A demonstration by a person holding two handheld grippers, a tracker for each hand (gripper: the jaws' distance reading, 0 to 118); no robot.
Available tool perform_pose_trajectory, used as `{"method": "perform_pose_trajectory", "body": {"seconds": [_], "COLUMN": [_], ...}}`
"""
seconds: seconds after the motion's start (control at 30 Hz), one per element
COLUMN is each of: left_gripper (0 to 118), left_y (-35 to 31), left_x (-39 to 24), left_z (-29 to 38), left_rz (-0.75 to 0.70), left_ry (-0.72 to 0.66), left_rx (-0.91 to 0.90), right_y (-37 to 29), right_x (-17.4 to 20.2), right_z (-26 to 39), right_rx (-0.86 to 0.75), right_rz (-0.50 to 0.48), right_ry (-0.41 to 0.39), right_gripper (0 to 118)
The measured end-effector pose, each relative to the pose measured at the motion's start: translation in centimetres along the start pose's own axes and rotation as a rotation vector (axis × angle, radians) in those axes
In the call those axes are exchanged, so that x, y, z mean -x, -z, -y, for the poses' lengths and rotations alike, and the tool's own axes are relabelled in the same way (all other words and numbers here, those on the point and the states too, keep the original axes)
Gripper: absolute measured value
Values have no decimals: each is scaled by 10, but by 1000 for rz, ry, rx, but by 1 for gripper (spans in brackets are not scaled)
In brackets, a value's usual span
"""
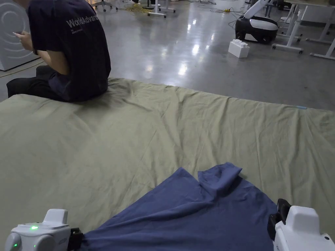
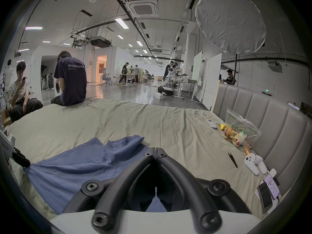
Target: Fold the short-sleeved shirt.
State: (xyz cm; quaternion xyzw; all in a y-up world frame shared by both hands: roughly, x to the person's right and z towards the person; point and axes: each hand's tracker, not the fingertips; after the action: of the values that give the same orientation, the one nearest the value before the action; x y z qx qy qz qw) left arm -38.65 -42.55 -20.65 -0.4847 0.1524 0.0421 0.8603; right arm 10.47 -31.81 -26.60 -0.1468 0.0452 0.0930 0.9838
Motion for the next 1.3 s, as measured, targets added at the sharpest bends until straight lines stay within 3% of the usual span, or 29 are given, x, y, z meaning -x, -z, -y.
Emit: {"method": "perform_pose_trajectory", "body": {"seconds": [0.13, 0.23, 0.43, 0.57, 0.73, 0.77, 0.8, 0.87, 0.9, 0.97, 1.03, 1.13, 1.3], "left_gripper": [18, 6, 5, 5, 5, 5, 5, 5, 5, 5, 5, 5, 5], "left_y": [-13, -7, 0, -28, -55, -56, -54, -52, -51, -54, -50, -43, -41], "left_x": [-3, -10, 4, 19, 20, 19, 18, 17, 16, 7, 6, 8, 8], "left_z": [1, 2, -5, -7, -12, -14, -15, -16, -15, -15, -12, -8, -4], "left_rz": [45, 61, 118, 174, 220, 209, 203, 209, 208, 196, 189, 187, 169], "left_ry": [-21, -14, -55, -166, -173, -161, -151, -148, -150, -143, -138, -143, -161], "left_rx": [9, 6, 14, -95, -186, -193, -197, -198, -198, -192, -179, -158, -140], "right_y": [2, 4, 12, 25, 22, 43, 57, 73, 125, 160, 186, 222, 276], "right_x": [2, 4, 7, 1, 3, -6, -10, -12, -28, -36, -41, -48, -35], "right_z": [1, 2, 8, 7, 10, 10, 9, 11, -13, -21, -11, -11, 0], "right_rx": [5, 10, 36, 52, 119, 163, 201, 312, 324, 396, 443, 489, 608], "right_rz": [-6, -12, -26, -31, -51, -38, -53, -82, -97, -142, -125, -144, -245], "right_ry": [-5, -1, 21, 6, -22, 5, -4, -23, -32, -86, -144, -176, -147], "right_gripper": [0, 0, 0, 0, 1, 1, 4, 39, 53, 56, 59, 76, 81]}}
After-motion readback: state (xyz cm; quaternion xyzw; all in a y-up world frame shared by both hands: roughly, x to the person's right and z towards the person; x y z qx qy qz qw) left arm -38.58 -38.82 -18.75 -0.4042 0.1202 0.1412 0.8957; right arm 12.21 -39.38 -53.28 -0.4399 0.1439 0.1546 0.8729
